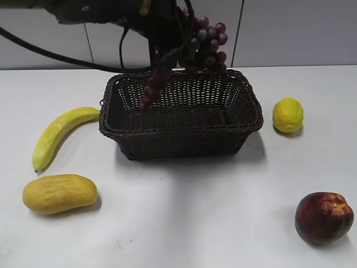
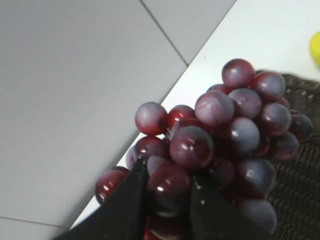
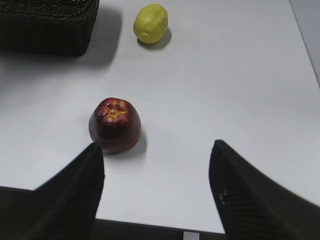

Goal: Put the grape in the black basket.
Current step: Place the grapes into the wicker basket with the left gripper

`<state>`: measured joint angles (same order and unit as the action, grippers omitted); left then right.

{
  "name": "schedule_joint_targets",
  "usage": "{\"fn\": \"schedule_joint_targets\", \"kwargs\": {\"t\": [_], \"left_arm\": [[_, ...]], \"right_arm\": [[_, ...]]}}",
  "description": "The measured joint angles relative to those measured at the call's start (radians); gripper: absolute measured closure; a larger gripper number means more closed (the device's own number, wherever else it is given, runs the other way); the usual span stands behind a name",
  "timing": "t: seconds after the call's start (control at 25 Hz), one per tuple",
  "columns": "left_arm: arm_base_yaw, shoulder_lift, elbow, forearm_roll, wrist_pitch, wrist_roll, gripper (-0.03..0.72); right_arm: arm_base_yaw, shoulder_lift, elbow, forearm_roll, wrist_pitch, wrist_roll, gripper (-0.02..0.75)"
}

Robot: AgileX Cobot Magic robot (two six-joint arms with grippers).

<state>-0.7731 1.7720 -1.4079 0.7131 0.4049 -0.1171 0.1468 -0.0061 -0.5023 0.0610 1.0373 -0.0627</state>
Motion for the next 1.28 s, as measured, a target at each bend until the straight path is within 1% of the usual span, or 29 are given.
{"fn": "schedule_joint_targets", "kwargs": {"t": [0.16,0.52,0.72,0.76,0.84,0.96,1.04,1.12,1.28], "left_arm": [[0.032,0.054,0.0,0.002,-0.003,0.001,0.535],[0.033,0.177,0.0,-0.002,-0.035,0.002,0.538],[0.033,0.218,0.0,-0.032,-0.025,0.003,0.534],[0.033,0.219,0.0,-0.038,-0.025,0.003,0.508],[0.033,0.219,-0.001,-0.049,-0.025,0.003,0.399],[0.033,0.219,-0.007,-0.067,-0.006,0.003,0.162],[0.033,0.219,-0.007,-0.087,0.023,0.003,0.069],[0.033,0.216,-0.007,-0.119,0.069,0.003,0.039],[0.034,0.169,-0.007,-0.22,0.126,0.003,0.03]], "right_arm": [[0.0,0.0,0.0,0.0,0.0,0.0,0.239],[0.0,0.0,0.0,0.0,0.0,0.0,0.239],[0.0,0.0,0.0,0.0,0.0,0.0,0.239],[0.0,0.0,0.0,0.0,0.0,0.0,0.239],[0.0,0.0,0.0,0.0,0.0,0.0,0.239],[0.0,0.0,0.0,0.0,0.0,0.0,0.239],[0.0,0.0,0.0,0.0,0.0,0.0,0.239],[0.0,0.0,0.0,0.0,0.0,0.0,0.239],[0.0,0.0,0.0,0.0,0.0,0.0,0.239]]}}
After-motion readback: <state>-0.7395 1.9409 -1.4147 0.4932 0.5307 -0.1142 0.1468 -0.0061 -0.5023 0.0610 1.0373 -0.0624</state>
